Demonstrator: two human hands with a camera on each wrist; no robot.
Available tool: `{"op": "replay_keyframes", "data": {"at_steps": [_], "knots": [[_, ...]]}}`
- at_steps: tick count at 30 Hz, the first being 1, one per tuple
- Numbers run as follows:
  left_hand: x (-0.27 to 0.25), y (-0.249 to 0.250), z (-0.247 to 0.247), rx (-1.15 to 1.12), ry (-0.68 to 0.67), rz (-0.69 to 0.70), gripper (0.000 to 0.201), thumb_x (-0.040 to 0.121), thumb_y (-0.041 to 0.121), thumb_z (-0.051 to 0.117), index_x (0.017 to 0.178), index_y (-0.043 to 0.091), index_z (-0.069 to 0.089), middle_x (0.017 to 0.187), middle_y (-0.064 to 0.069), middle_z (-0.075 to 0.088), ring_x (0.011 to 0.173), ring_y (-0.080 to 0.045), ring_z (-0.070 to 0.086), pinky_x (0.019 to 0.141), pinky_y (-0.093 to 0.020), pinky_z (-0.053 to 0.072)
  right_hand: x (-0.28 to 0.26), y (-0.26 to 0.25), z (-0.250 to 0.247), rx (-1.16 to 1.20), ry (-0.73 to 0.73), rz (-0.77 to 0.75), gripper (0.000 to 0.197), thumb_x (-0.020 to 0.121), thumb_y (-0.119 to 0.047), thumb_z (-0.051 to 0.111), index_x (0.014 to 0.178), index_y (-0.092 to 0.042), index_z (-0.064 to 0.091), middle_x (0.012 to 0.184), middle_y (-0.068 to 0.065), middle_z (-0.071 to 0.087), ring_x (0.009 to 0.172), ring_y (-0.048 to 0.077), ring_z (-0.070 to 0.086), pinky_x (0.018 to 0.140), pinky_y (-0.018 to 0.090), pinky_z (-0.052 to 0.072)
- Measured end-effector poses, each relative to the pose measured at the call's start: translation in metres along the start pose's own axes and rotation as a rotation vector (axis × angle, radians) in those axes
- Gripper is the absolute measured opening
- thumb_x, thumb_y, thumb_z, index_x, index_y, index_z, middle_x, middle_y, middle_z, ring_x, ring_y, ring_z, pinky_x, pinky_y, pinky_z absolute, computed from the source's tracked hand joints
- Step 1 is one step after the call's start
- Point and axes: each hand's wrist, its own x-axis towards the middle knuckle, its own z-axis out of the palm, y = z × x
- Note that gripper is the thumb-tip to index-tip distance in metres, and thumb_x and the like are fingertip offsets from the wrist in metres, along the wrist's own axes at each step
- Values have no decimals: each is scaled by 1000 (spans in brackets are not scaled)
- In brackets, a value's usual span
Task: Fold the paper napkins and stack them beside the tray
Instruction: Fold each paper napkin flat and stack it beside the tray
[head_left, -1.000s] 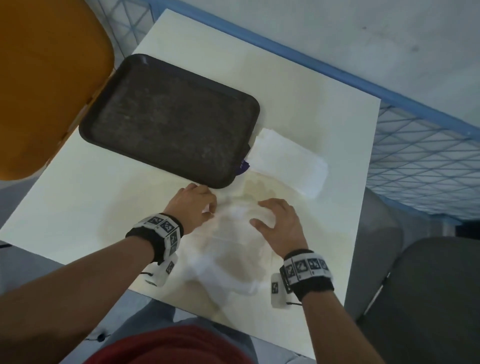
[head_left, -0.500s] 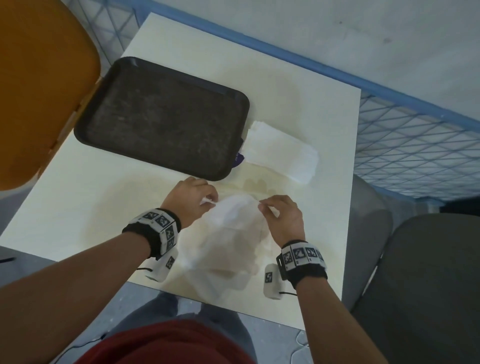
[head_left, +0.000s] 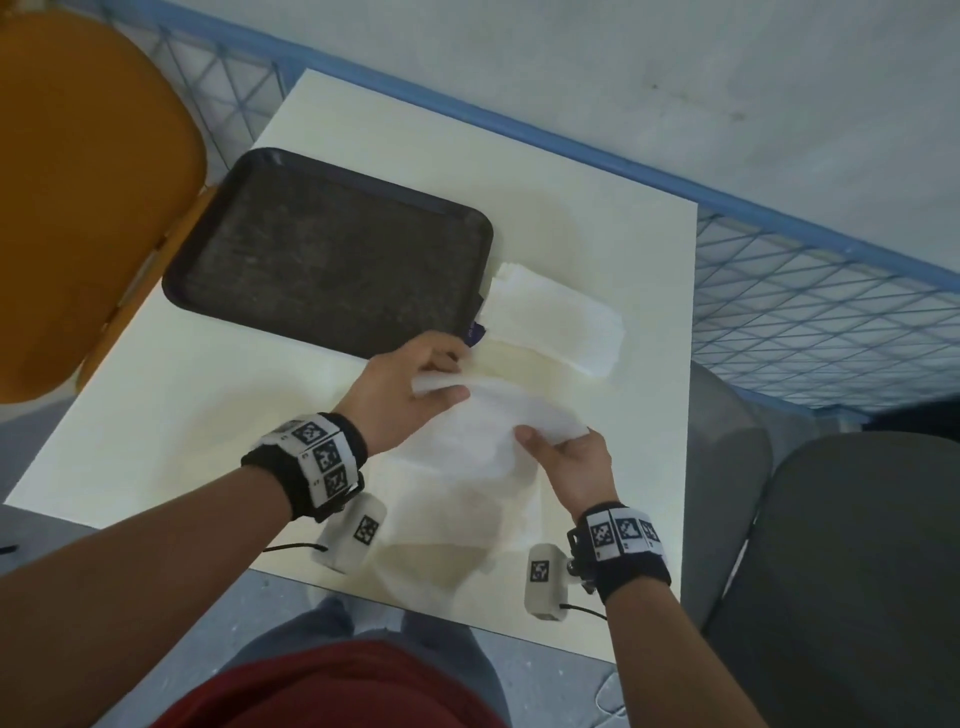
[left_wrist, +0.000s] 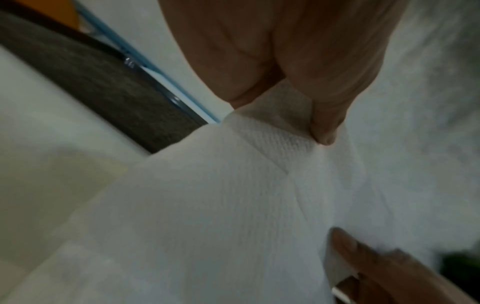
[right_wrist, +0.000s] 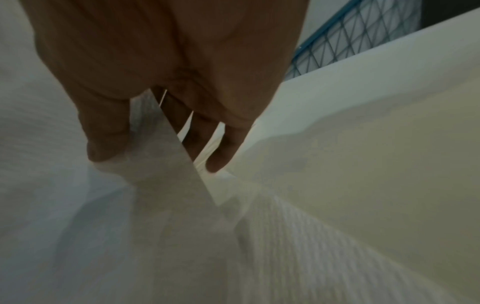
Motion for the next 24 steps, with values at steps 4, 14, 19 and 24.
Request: {"op": "replay_keyframes", "data": {"at_steps": [4, 14, 19, 24], "knots": [[2, -4, -6, -24, -93, -216, 73, 71, 38, 86, 134, 41, 47, 120, 23, 58, 107, 3, 56, 92, -17, 45, -9, -1, 1, 59, 24, 35, 32, 84, -36, 81, 111, -22, 73, 90, -11, 79, 82, 8, 74, 81, 38, 60], [-13, -33, -9, -281, -254, -346, 14, 86, 18, 75, 99, 21, 77, 96, 3, 78, 90, -16, 74, 87, -38, 57, -31, -1, -16, -12, 3, -7, 18, 82, -11, 81, 88, -27, 79, 90, -6, 79, 86, 15, 75, 85, 41, 61], [-13, -32, -13, -194, -337, -233, 25, 87, 1, 69, 88, 23, 81, 97, 10, 77, 95, -8, 71, 80, -15, 53, -35, 5, -19, 202, -18, -90, 35, 82, 16, 59, 77, -13, 79, 111, 3, 76, 106, 22, 70, 86, 40, 55], [-14, -43, -10, -154, -305, -199, 43, 89, -5, 58, 90, 30, 81, 101, 14, 76, 99, -5, 69, 90, -24, 54, -43, 9, -14, 637, -18, 130, 19, 90, -10, 57, 89, 1, 73, 120, 15, 72, 100, 27, 69, 79, 34, 53]]}}
